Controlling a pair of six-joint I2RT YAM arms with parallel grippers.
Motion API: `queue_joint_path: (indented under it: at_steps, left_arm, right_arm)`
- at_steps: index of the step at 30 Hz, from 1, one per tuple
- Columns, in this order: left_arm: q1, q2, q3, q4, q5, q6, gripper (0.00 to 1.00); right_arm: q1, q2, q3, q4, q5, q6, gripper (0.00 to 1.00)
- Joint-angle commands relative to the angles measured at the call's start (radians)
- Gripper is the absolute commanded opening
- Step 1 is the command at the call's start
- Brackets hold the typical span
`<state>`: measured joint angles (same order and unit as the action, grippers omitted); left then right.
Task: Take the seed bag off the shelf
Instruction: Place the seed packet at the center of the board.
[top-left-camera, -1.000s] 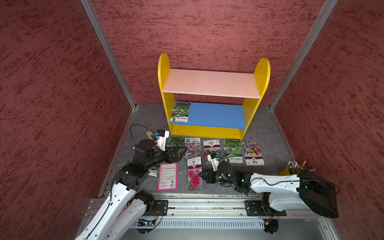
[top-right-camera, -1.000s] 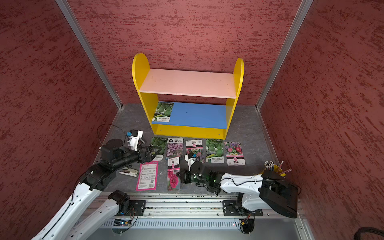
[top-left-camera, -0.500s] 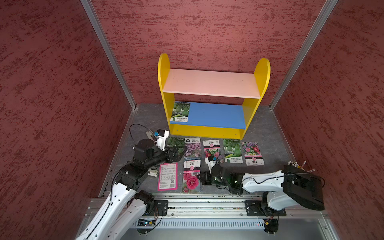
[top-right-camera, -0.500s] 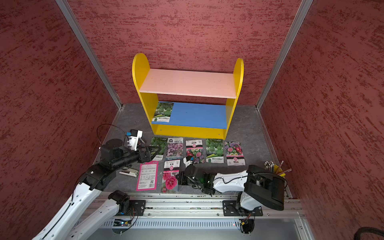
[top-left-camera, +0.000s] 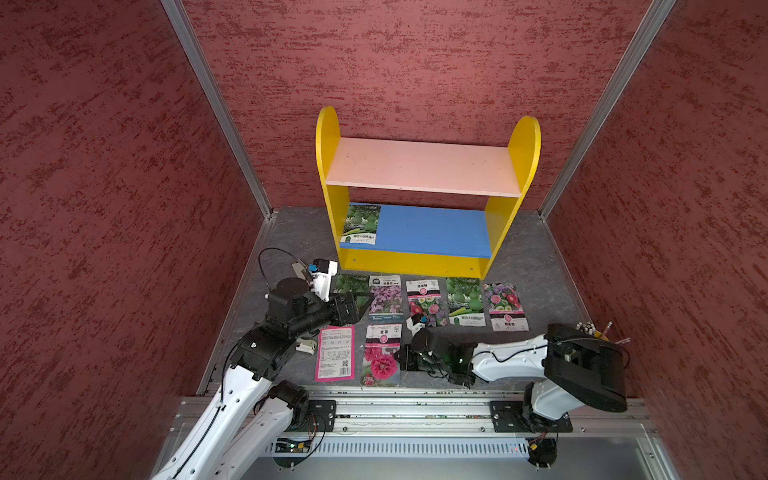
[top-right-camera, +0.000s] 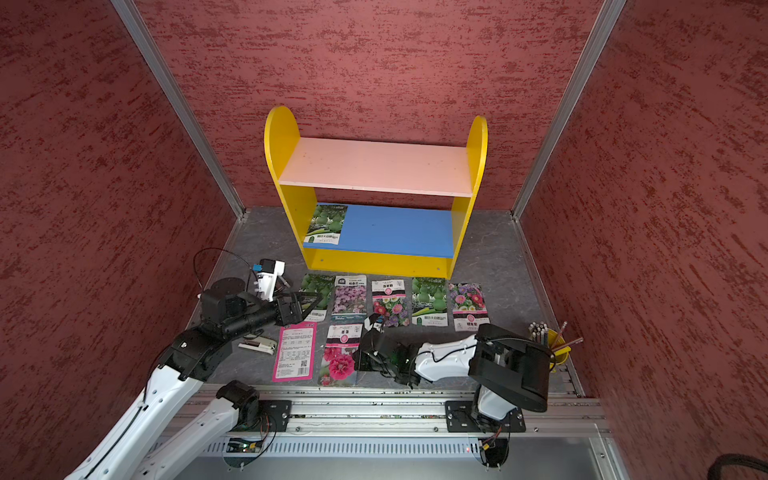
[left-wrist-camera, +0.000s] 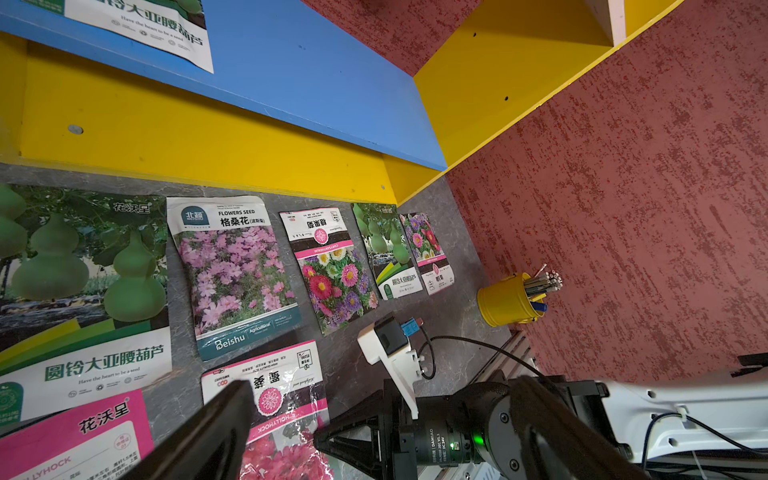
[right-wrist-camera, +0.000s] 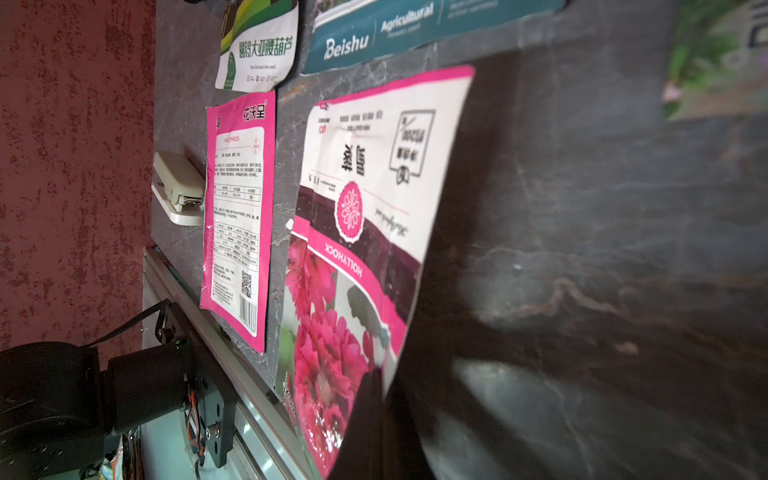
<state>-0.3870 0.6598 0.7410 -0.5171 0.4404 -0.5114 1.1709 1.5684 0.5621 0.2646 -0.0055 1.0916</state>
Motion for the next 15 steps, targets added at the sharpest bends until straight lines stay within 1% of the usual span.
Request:
queue_joint_path:
  at_steps: [1,5,8,10,15]
  left_arm:
    - [0.007,-0.007,-0.005,-0.006,0.010,0.001,1.00]
    - [0.008,-0.008,-0.006,-0.006,0.009,0.002,1.00]
    - [0.009,-0.008,-0.005,-0.007,0.011,0.002,1.00]
    - [0.010,-0.009,-0.006,-0.009,0.009,0.003,1.00]
    - [0.010,-0.008,-0.006,-0.007,0.010,0.003,1.00]
  right_arm:
    - [0.006,0.018,0.029,-0.038,0.031,-0.017,0.03]
    - [0.006,0.026,0.038,-0.060,0.039,-0.021,0.11]
    - [0.006,0.022,0.044,-0.092,0.054,-0.025,0.13]
    - [0.006,0.018,0.044,-0.112,0.065,-0.028,0.16]
    - [0.006,-0.004,0.046,-0.166,0.084,-0.039,0.31]
